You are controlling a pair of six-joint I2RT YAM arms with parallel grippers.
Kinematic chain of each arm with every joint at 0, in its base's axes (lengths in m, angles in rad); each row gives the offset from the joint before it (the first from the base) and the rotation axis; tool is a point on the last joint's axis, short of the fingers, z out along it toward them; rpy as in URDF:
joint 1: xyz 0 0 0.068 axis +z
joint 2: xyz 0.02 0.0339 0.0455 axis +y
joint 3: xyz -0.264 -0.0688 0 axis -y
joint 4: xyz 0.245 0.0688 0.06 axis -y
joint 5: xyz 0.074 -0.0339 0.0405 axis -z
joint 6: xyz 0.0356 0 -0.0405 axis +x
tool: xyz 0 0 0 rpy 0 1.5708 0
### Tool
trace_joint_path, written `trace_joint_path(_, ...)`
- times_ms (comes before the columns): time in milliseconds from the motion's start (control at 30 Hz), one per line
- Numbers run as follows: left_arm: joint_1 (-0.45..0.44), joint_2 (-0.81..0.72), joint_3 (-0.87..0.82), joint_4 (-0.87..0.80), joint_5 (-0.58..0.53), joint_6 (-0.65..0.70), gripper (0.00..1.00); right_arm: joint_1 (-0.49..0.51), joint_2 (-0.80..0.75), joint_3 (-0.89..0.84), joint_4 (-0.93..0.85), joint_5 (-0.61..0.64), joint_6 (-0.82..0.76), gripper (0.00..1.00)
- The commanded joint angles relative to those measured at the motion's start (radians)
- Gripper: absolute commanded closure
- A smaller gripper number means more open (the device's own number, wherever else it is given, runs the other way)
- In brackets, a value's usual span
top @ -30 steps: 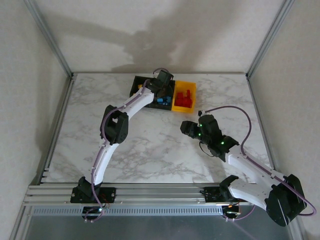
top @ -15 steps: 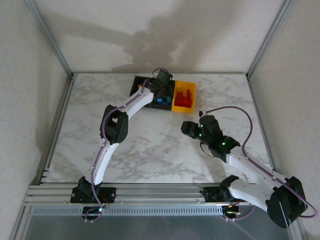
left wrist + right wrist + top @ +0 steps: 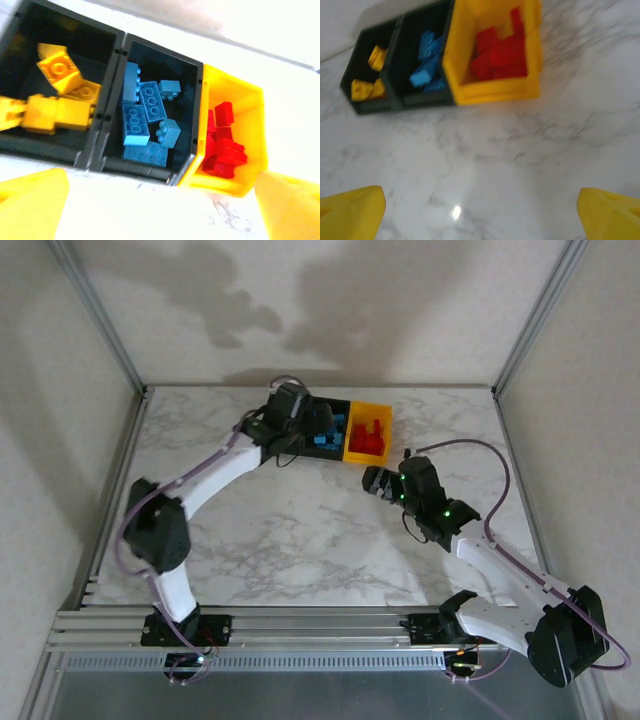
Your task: Sort the legos into containers by color
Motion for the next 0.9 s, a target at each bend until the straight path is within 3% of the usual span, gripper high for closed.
trace_joint_path(0,0.014,-0.152,-0.175,0.075,-0.113,0.006,0.00,-0.051,0.015,0.066,-0.054,0.180,-0.020,0.01)
trace_joint_path(167,0.076,-0.417,-0.475,0.160,-0.326,0.046,0.00,-0.097,0.019,0.066,-0.016,0.513,-0.042,0.01)
trace_joint_path(333,0.208,-0.646,-0.804,0.368,-0.490,0.203,0.01,-0.127,0.046,-0.158,0.411,0.727,-0.373,0.01)
trace_joint_path(467,0.287,-0.702,-1.031,0.610,-0.575,0.365,0.00,-0.205,0.125,-0.266,0.613,0.740,-0.423,0.01)
trace_joint_path(633,0.416,-0.587,-1.133,0.920,-0.446,0.337,0.00,-0.267,0.159,-0.482,1.050,0.665,-0.517,0.01)
trace_joint_path(700,0.419,-0.499,-1.152,1.055,-0.463,0.366,0.00,-0.294,0.178,-0.565,1.220,0.612,-0.537,0.01)
trace_joint_path(767,0.419,-0.438,-1.176,1.178,-0.413,0.398,0.00,-0.320,0.211,-0.624,1.376,0.536,-0.558,0.01)
trace_joint_path(867,0.420,-0.382,-1.261,1.384,-0.394,0.425,0.00,-0.343,0.247,-0.658,1.518,0.437,-0.578,0.01)
